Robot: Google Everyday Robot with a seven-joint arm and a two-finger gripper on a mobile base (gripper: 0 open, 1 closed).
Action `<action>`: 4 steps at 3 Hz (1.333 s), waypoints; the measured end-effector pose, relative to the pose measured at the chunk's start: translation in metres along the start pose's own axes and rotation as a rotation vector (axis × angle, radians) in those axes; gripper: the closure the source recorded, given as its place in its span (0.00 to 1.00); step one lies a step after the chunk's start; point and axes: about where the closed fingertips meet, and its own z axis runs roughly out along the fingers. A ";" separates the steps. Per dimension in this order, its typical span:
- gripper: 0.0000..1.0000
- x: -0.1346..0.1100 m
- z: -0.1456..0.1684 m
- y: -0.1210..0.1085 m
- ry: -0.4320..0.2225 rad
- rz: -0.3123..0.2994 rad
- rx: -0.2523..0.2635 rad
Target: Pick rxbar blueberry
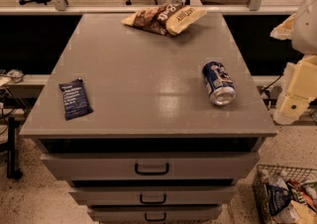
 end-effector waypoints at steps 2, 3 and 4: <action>0.00 -0.010 0.004 -0.004 -0.019 -0.005 0.009; 0.00 -0.051 0.021 -0.018 -0.093 -0.019 0.020; 0.00 -0.116 0.039 -0.036 -0.222 -0.030 0.023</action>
Offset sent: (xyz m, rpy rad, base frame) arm 0.0151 0.0205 -0.0064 0.0323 -0.0102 0.0178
